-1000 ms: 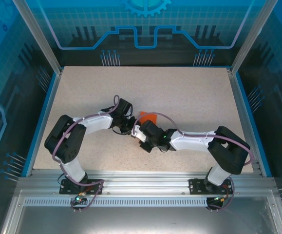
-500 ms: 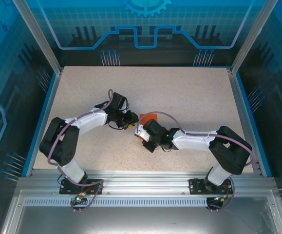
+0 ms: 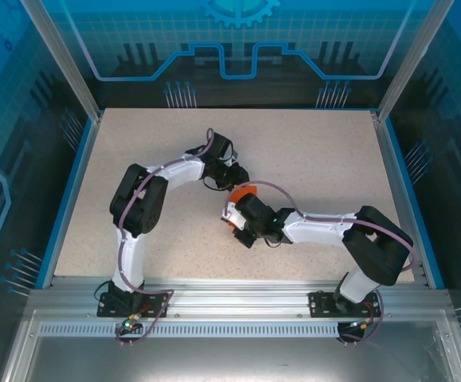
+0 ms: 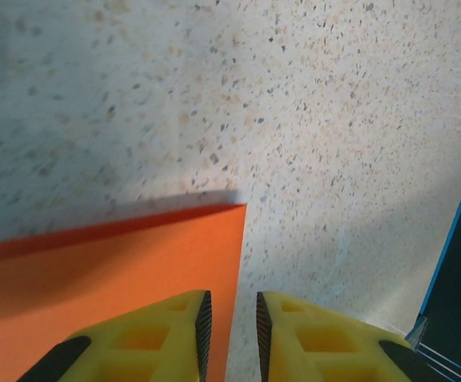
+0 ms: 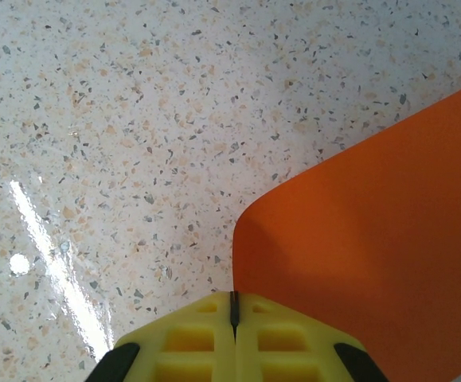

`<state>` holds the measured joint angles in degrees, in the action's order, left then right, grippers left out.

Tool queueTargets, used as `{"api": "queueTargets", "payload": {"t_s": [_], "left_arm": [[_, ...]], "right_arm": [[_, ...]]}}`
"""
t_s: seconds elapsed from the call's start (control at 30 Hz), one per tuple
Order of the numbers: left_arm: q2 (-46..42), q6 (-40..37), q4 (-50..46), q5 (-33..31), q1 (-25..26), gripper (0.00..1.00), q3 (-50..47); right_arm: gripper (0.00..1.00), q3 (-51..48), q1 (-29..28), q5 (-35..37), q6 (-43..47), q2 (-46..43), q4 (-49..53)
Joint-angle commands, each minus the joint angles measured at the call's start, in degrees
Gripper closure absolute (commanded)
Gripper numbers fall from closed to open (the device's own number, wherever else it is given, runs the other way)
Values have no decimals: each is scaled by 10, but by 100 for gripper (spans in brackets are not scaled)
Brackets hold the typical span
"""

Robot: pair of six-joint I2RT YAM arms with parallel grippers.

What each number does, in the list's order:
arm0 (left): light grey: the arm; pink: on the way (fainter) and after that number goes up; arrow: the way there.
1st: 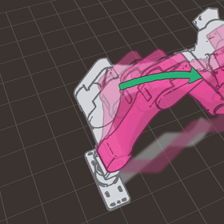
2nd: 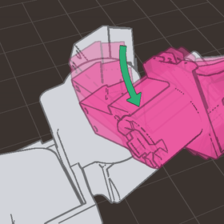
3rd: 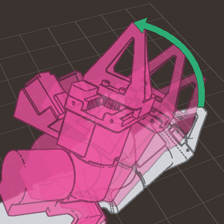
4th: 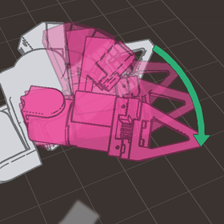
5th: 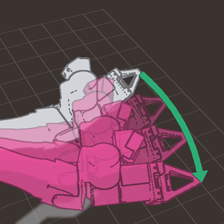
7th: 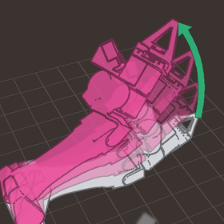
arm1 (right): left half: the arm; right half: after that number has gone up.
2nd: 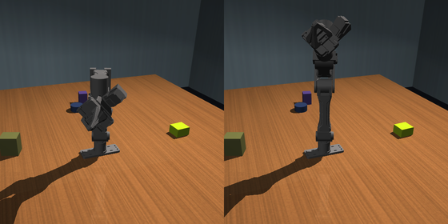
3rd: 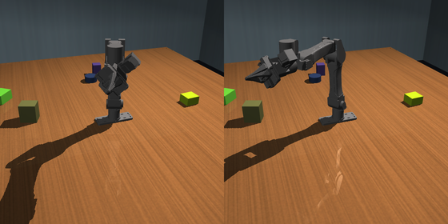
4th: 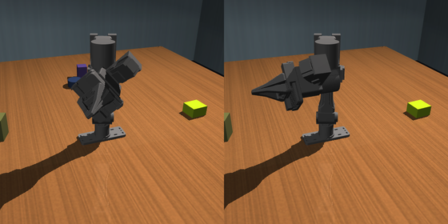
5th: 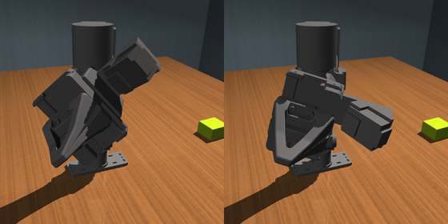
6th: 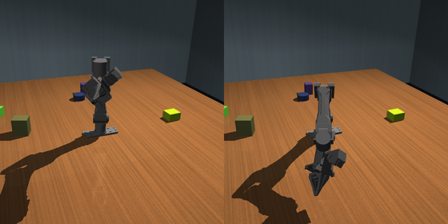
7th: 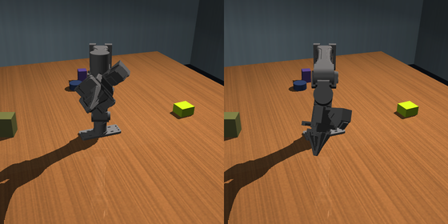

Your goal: Fold a paper plane with a square sheet of paper (fold left side to right side)

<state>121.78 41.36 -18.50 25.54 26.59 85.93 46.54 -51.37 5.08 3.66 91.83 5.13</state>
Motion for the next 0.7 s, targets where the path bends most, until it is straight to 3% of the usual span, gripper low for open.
{"api": "queueTargets", "payload": {"t_s": [0.0,0.33,0.67], "left_arm": [[35,-35,-61,3,9,76,34],[62,-65,-93,-24,19,79,34],[64,-78,-98,-34,19,82,24]], "right_arm": [[100,-2,13,-23,-13,-7,11],[100,15,41,-80,-30,-1,35],[100,35,140,-240,-104,13,53]]}}
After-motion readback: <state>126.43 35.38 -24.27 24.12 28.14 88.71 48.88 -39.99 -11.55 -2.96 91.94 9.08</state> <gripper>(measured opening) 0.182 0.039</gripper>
